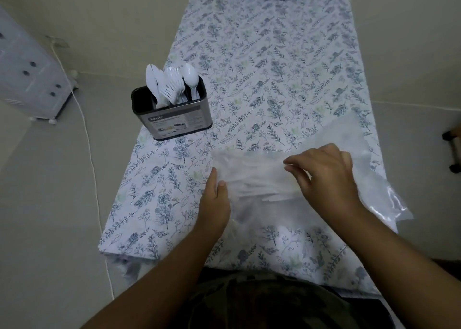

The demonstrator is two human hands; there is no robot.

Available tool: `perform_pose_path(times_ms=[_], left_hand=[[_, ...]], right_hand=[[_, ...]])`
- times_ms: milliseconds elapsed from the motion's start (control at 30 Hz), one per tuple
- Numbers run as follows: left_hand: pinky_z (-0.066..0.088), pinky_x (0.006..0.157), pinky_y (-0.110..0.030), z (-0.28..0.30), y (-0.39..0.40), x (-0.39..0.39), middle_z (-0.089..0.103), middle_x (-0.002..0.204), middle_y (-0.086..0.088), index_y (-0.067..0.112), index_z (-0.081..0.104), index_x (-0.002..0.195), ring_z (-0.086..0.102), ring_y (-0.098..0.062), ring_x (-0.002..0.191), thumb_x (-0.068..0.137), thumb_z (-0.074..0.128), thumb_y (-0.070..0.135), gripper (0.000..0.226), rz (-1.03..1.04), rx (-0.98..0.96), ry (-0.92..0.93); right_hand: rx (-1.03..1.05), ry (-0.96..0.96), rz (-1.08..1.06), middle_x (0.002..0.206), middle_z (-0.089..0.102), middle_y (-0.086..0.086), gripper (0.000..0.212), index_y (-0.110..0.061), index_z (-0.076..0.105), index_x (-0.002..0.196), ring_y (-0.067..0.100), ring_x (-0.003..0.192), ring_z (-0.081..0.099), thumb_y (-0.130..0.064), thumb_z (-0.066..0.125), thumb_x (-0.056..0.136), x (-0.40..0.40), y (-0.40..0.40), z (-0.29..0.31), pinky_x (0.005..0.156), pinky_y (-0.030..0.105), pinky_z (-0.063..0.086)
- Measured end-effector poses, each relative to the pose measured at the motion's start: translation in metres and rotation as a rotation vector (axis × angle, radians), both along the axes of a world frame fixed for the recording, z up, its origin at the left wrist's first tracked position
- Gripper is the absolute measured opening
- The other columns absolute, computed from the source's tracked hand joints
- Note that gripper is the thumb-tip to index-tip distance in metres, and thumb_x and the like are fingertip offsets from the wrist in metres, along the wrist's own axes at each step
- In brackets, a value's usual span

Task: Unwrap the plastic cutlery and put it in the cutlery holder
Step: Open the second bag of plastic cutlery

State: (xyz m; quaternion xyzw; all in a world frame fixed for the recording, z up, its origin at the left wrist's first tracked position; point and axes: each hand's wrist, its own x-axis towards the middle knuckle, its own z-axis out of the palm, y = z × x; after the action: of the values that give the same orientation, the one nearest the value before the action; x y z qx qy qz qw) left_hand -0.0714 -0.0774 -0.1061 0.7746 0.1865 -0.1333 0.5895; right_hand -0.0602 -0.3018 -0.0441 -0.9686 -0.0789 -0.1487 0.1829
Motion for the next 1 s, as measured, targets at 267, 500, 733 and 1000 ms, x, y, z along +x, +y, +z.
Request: perform_pose_path(times_ms=[267, 500, 733, 1000], left_hand=[[0.019, 0.112, -0.021, -0.003, -0.002, -0.007, 0.026, 0.162, 0.011, 0.029, 0.025, 0.156, 0.024, -0.004, 0.145, 0.108, 0.036, 0.02, 0.05, 0.027, -0.121, 0.016], [0.021, 0.111, -0.016, -0.004, -0.005, -0.012, 0.027, 0.16, 0.014, 0.026, 0.024, 0.157, 0.026, 0.006, 0.138, 0.108, 0.035, 0.015, 0.051, 0.007, -0.166, 0.029], [0.022, 0.111, -0.016, -0.001, -0.004, -0.014, 0.027, 0.16, 0.012, 0.023, 0.024, 0.157, 0.026, 0.007, 0.135, 0.108, 0.034, 0.012, 0.052, -0.008, -0.187, 0.043], [0.028, 0.121, -0.044, -0.013, 0.003, -0.015, 0.025, 0.162, 0.012, 0.03, 0.023, 0.156, 0.03, -0.014, 0.147, 0.104, 0.039, 0.011, 0.058, -0.082, -0.098, 0.025]], right_hand=[[-0.013, -0.098, 0.111, 0.089, 0.073, -0.007, 0.011, -0.024, 0.081, 0.094, 0.025, 0.087, 0.052, -0.018, 0.081, 0.085, -0.007, 0.008, 0.015, 0.078, 0.033, 0.025], [-0.007, -0.096, 0.168, 0.091, 0.073, -0.01, 0.013, -0.027, 0.082, 0.097, 0.021, 0.088, 0.048, -0.019, 0.08, 0.087, -0.005, 0.016, 0.025, 0.078, 0.034, 0.023], [-0.041, -0.031, 0.175, 0.086, 0.071, -0.013, 0.011, -0.029, 0.079, 0.094, 0.022, 0.087, 0.05, -0.02, 0.077, 0.087, -0.008, 0.023, 0.031, 0.077, 0.032, 0.019], [-0.097, 0.213, 0.003, 0.094, 0.072, -0.008, 0.022, -0.031, 0.076, 0.107, 0.024, 0.102, 0.057, -0.026, 0.068, 0.086, -0.016, 0.01, 0.02, 0.088, 0.035, 0.024]])
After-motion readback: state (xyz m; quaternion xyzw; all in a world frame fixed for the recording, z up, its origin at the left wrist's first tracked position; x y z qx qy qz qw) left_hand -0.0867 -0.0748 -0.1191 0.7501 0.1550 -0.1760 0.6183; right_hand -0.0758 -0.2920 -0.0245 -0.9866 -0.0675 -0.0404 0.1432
